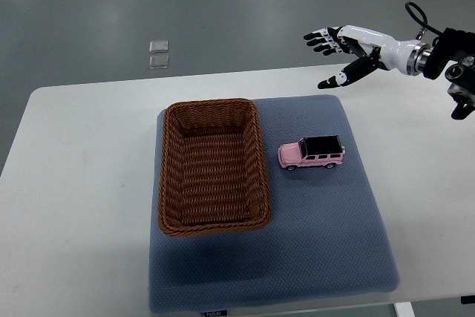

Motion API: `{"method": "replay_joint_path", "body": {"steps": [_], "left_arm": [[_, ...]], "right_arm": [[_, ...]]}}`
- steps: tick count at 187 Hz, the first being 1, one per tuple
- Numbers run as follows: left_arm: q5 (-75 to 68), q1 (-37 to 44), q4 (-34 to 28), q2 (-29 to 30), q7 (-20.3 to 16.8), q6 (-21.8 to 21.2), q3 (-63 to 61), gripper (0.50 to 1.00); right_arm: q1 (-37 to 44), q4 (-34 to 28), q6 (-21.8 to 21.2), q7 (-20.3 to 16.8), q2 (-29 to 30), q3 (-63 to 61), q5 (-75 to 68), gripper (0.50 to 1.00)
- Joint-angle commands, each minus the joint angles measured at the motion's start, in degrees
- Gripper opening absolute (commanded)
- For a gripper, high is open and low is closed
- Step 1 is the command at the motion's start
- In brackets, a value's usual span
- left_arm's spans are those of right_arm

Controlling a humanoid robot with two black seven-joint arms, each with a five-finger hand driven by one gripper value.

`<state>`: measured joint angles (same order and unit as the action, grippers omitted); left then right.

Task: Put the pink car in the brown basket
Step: 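Reach the right hand over the pink toy SUV, fingers spread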

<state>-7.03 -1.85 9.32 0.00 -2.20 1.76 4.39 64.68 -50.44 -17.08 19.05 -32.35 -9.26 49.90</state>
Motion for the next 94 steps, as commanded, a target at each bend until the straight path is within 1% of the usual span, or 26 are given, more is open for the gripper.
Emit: {"method": "replay_joint_path", "body": {"steps": [1,12,31,82,94], "left_arm": [[0.0,0.0,0.0,0.0,0.0,0.0,0.0,1.0],[0.0,0.0,0.0,0.0,0.0,0.0,0.0,1.0],[0.0,0.0,0.0,0.0,0.0,0.0,0.0,1.0],[0.0,0.0,0.0,0.0,0.0,0.0,0.0,1.0],[0.0,0.0,0.0,0.0,0.0,0.0,0.0,1.0]], "right_arm": [[3.96,-3.96,-0.32,0.02,-0.78,5.65,3.98,0.911],[5.71,-6.33,-0.32,0.02,-1.4,8.64,6.43,0.911],[6.95,-8.36,-0.32,-0.07,-1.49,11.89,10.04,0.911],[7.39,-9.5,-0.32,-0.51,-0.78,15.23,17.07,0.911],[7.39,-9.5,0.29,-0.6,-0.52,15.76,18.3,0.911]]}}
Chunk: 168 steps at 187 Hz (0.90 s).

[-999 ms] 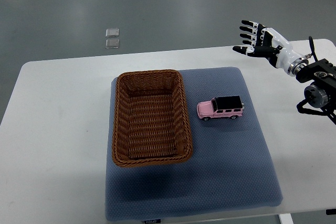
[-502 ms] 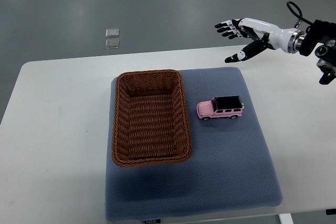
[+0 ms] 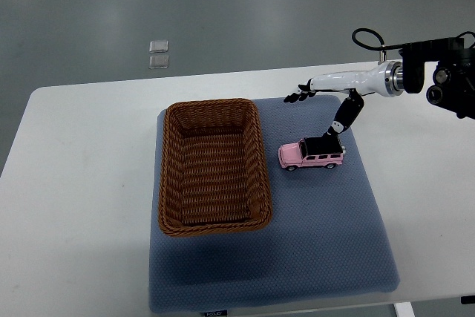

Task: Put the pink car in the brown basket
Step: 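Reach the right hand over the pink toy SUV, fingers spread, then lower the right hand and close fingers around the pink SUV's roof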

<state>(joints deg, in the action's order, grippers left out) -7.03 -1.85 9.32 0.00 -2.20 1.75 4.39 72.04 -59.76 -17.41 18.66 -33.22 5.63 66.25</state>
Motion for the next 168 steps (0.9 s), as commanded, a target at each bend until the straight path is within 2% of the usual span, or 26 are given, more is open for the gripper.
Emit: {"method": "replay_joint_path", "body": {"steps": [1,108,135,168], "left_arm": [[0.0,0.0,0.0,0.0,0.0,0.01,0.0,1.0],[0.0,0.0,0.0,0.0,0.0,0.01,0.0,1.0],[0.0,0.0,0.0,0.0,0.0,0.01,0.0,1.0],[0.0,0.0,0.0,0.0,0.0,0.01,0.0,1.0]], "right_arm": [[-0.06,-0.18,0.71,-0.29,0.35,0.96,2.13,0.911],[-1.9,-0.09,3.7,-0.38,2.19,3.86,3.8,0.911],[-2.52,0.78,5.36,-1.7,2.9,3.95,5.03,0.911],[-2.69,0.87,5.36,-1.79,2.72,4.04,5.03,0.911]]}}
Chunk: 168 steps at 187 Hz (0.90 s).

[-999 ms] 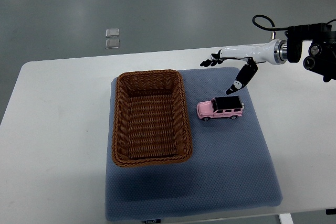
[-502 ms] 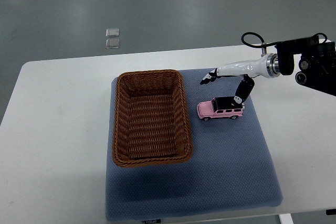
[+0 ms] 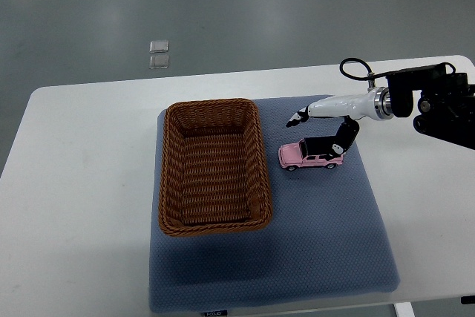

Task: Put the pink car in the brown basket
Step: 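Lower the right hand and close fingers around the pink SUV's roof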

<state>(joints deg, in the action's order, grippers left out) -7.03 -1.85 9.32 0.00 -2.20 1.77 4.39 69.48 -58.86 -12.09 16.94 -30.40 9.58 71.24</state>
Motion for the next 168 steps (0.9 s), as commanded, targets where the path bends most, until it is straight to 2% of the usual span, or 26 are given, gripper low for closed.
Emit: {"method": "replay_joint_path", "body": {"steps": [1,38,126,168], "left_arm": [[0.0,0.0,0.0,0.0,0.0,-0.01,0.0,1.0],[0.0,0.0,0.0,0.0,0.0,-0.01,0.0,1.0],[0.0,0.0,0.0,0.0,0.0,-0.01,0.0,1.0],[0.0,0.0,0.0,0.0,0.0,-0.01,0.0,1.0]], "right_arm": [[-0.13,-0.02,0.05,-0.06,-0.1,0.09,0.04,0.911],[-1.36,-0.02,0.23,-0.15,0.16,0.7,0.3,0.909],[-2.5,1.21,3.83,-0.33,0.51,0.79,1.44,0.897],[-3.03,1.38,4.62,-0.33,0.51,0.79,1.62,0.86]]}}
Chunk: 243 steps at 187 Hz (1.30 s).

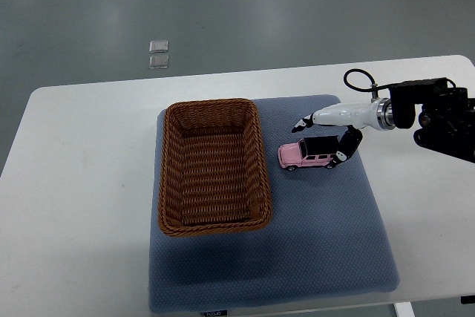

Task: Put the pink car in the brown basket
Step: 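Lower the right hand and close fingers around the pink SUV's roof, then lift the pink SUV off the mat with the right hand, then carry the SUV over the wicker basket and lower it inside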

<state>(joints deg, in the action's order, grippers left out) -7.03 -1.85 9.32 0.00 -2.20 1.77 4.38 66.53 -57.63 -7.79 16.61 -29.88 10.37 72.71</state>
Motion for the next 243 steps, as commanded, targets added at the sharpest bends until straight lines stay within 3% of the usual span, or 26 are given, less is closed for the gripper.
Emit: {"method": "replay_joint_path", "body": {"steps": [1,48,78,103,113,195,243], "left_arm": [[0.0,0.0,0.0,0.0,0.0,-0.01,0.01,1.0],[0.0,0.0,0.0,0.0,0.0,-0.01,0.01,1.0],[0.0,0.0,0.0,0.0,0.0,-0.01,0.01,1.0],[0.0,0.0,0.0,0.0,0.0,-0.01,0.01,1.0],[0.0,0.0,0.0,0.0,0.0,-0.01,0.01,1.0],[0.0,0.0,0.0,0.0,0.0,-0.01,0.01,1.0],[0.0,0.0,0.0,0.0,0.0,-0.01,0.01,1.0]], "right_arm": [[-0.08,0.15,0.32,0.0,0.0,0.0,0.16,0.856],[-0.08,0.24,0.23,0.0,0.0,0.0,0.51,0.733],[-0.17,0.24,0.23,0.18,0.09,0.0,0.51,0.686],[-0.08,0.32,0.5,0.53,0.0,-0.09,0.51,0.58],[0.1,0.32,0.94,0.62,-0.18,-0.44,0.51,0.56],[4.31,0.24,2.08,2.46,-7.3,-7.82,-1.51,0.558],[4.66,-1.35,1.99,4.66,-5.72,-9.76,-1.25,0.566]]}}
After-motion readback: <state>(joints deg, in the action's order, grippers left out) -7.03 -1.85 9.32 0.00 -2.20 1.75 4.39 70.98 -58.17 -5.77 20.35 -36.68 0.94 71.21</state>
